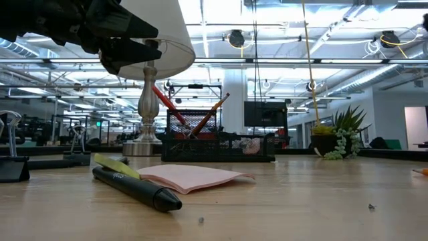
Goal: Pick and place office supplies into organizer
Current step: Put the yellow pencil into the top left compartment of the desk organizer
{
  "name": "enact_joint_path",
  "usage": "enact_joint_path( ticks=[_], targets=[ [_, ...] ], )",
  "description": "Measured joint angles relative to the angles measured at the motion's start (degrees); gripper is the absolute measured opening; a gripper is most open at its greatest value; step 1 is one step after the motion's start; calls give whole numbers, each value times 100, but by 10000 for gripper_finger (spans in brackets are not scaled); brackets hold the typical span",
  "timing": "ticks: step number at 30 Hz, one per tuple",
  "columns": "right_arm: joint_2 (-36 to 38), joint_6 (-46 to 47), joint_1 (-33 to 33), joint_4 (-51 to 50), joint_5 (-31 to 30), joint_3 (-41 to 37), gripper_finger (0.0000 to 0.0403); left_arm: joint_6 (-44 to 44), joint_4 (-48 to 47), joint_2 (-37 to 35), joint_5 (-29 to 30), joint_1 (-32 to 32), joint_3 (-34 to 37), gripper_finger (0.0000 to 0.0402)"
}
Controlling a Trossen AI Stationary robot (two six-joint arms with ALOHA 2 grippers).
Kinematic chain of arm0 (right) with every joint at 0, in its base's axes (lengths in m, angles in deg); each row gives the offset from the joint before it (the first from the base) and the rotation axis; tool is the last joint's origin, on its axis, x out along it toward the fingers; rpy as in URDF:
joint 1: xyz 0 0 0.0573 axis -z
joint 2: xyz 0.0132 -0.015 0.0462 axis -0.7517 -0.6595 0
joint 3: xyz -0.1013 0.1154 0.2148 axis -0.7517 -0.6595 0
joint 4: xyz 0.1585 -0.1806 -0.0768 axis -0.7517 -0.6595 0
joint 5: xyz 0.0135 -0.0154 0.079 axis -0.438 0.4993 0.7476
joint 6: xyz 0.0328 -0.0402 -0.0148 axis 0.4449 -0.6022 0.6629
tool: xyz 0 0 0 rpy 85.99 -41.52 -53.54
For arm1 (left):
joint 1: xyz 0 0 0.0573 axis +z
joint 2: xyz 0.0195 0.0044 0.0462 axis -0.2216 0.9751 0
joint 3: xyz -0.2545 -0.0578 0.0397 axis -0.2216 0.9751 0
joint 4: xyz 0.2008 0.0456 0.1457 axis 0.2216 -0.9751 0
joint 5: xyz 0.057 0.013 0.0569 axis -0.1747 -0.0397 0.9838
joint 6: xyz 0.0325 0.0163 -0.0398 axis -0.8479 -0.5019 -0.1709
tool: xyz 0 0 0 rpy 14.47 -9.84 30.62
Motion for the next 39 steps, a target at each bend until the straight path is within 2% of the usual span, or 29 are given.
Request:
enact_joint_path(
  ticks=[7, 12, 21, 24, 26, 31, 35, 39],
  targets=[
    [90, 119, 4, 464, 717, 0, 45, 2, -2, 0, -2, -2, 0, 255],
    [225, 521, 4, -24, 1301, 0, 40, 0, -2, 0, 0, -2, 0, 255],
    [112, 820, -109, -538, 1345, 4, 43, 2, -2, 0, -1, -1, 1, 255],
    [-71, 998, -145, -1034, 1854, 1, 48, 1, -1, -1, -2, -1, 1, 255],
    [-137, 1137, -149, -1136, 1987, 19, 58, 1, -2, -1, -1, -1, 2, 255],
    [-259, 1098, -115, -1333, 1337, 492, 102, 2, 4, -2, 0, 0, 2, 255],
    [-407, 965, -56, -1715, 1297, 762, 140, 1, 2, 0, -2, 0, 1, 255],
    [-629, 946, 5, -1688, 1311, 839, 166, 2, 0, -1, -2, -2, 2, 255]
  ],
)
